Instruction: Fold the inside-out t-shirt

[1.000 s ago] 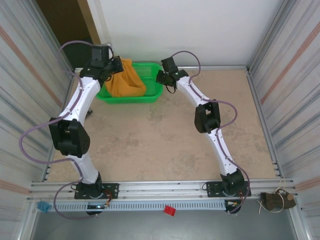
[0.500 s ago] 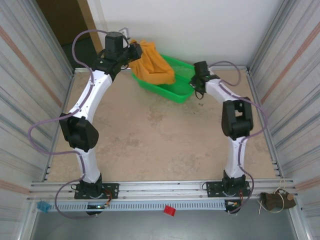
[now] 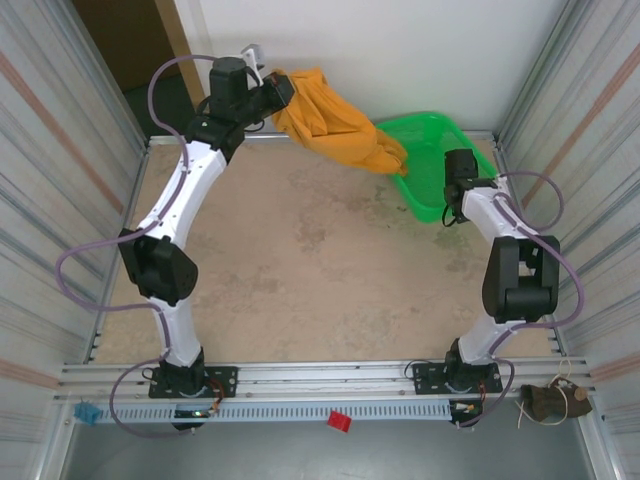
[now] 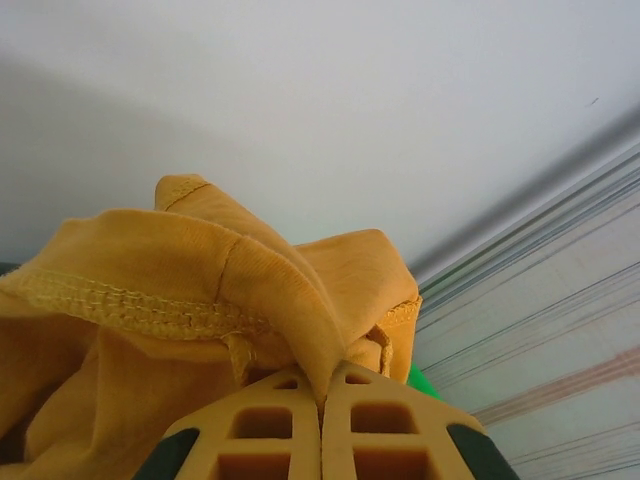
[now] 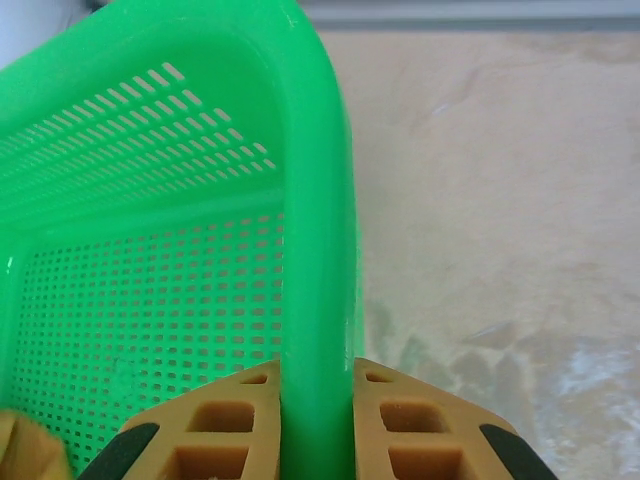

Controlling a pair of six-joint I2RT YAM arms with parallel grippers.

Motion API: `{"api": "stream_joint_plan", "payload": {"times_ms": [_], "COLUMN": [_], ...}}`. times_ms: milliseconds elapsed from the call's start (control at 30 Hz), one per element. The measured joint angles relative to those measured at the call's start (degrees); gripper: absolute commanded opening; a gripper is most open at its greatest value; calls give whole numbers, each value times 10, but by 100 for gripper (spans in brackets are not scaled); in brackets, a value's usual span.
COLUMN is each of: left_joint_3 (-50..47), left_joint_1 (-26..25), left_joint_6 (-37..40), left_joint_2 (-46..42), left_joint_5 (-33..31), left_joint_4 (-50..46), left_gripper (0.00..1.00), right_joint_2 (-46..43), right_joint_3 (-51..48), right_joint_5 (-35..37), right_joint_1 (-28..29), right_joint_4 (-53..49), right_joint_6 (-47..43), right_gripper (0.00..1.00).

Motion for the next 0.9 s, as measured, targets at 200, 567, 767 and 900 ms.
{"api": "stream_joint_plan", "payload": {"times_ms": [200, 567, 767, 900], "left_joint_3": [-26, -57, -82, -89], "left_joint_1": [9, 49, 46, 38], "left_joint_6": [0, 0, 1, 12], "left_joint_2": [-57, -138, -136, -136], "left_joint_5": [-2, 4, 19, 24], "left_joint_4": [12, 12, -7, -16], "left_gripper": [0, 0, 0, 0], "right_joint_2": [-7, 44, 78, 82], "right_joint_3": [-9, 17, 57, 62], "right_joint_5": [35, 32, 4, -40], "right_joint_1": [-30, -71, -95, -109], "right_joint_4": [-41, -45, -21, 1], "right_joint_6": [59, 55, 18, -29], "right_gripper": [0, 0, 5, 74]}}
